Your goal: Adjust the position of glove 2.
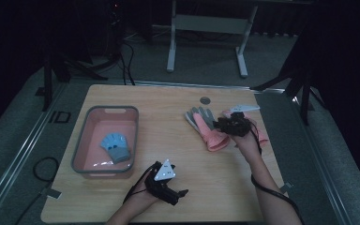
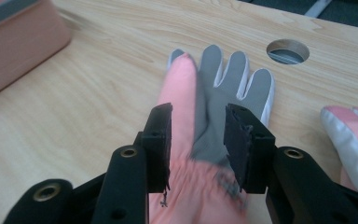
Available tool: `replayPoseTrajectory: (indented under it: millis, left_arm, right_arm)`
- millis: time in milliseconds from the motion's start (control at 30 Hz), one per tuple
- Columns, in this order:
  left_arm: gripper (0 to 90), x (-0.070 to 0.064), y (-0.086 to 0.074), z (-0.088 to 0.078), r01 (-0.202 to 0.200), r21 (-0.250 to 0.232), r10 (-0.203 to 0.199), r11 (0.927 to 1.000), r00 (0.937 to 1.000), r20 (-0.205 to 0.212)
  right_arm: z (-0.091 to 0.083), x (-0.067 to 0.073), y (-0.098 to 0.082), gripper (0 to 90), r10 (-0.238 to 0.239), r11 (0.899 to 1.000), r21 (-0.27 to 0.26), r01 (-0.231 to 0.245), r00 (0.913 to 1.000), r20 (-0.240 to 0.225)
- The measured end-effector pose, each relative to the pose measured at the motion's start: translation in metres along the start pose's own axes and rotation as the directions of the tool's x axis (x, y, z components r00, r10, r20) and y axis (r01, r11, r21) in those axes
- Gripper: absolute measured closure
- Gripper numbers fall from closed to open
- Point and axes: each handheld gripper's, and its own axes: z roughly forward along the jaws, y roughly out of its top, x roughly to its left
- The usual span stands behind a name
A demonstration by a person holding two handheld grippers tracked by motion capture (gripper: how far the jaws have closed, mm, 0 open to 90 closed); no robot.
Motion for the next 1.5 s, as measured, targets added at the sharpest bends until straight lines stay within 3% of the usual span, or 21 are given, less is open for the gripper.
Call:
replayPoseTrajectory:
  millis: [267, 367, 500, 700, 800, 867, 1033, 1100, 1267, 1367, 1500]
  left_arm:
    - [1.9, 0.005, 0.000, -0.006, 0.006, 0.002, -0.006, 1.0000, 1.0000, -0.001]
    - [1.9, 0.006, -0.001, -0.007, 0.005, -0.004, -0.005, 1.0000, 1.0000, -0.004]
    - [1.9, 0.007, -0.003, -0.007, 0.011, -0.011, -0.011, 0.9999, 0.9999, -0.012]
    - [1.9, 0.005, -0.003, -0.007, 0.007, -0.023, -0.008, 0.9997, 0.9999, -0.015]
    - [1.9, 0.007, -0.004, -0.007, 0.019, -0.027, -0.019, 0.9994, 0.9997, -0.014]
    - [1.9, 0.008, -0.005, -0.007, 0.026, -0.032, -0.026, 0.9992, 0.9996, -0.012]
    - [1.9, 0.008, -0.004, -0.008, 0.028, -0.047, -0.029, 0.9985, 0.9994, -0.019]
    - [1.9, 0.007, -0.004, -0.008, 0.021, -0.045, -0.023, 0.9988, 0.9993, -0.029]
    - [1.9, 0.006, -0.004, -0.008, 0.022, -0.055, -0.023, 0.9982, 0.9995, -0.022]
    - [1.9, 0.006, -0.005, -0.007, 0.023, -0.056, -0.024, 0.9982, 0.9995, -0.021]
    - [1.9, 0.005, -0.005, -0.007, 0.016, -0.054, -0.017, 0.9984, 0.9997, -0.020]
  right_arm:
    - [0.041, -0.008, 0.008, 60.7, -0.035, 0.993, 0.115, 0.028, 0.9973, 0.065]
    - [0.055, -0.009, 0.002, 58.1, -0.048, 0.986, 0.161, 0.036, 0.9962, 0.073]
    - [0.064, -0.010, -0.005, 60.8, -0.045, 0.983, 0.180, 0.033, 0.9969, 0.065]
    - [0.066, -0.005, -0.010, 81.1, -0.082, 0.983, 0.173, 0.062, 0.9907, 0.109]
    - [0.064, -0.003, -0.012, 86.7, -0.034, 0.990, 0.138, 0.017, 0.9913, 0.127]
    - [0.059, -0.002, -0.011, 87.9, 0.051, 0.993, 0.104, -0.063, 0.9920, 0.116]
    - [0.044, 0.013, -0.008, 88.4, 0.165, 0.983, 0.065, -0.175, 0.9779, 0.128]
    - [0.038, 0.024, -0.007, 88.4, 0.189, 0.980, 0.041, -0.197, 0.9710, 0.146]
    - [0.022, 0.052, -0.007, 88.4, 0.187, 0.981, 0.018, -0.195, 0.9599, 0.209]
    - [0.008, 0.063, -0.012, 88.4, 0.249, 0.968, -0.027, -0.249, 0.9439, 0.217]
    - [-0.006, 0.078, -0.017, 88.4, 0.261, 0.965, -0.042, -0.258, 0.9379, 0.229]
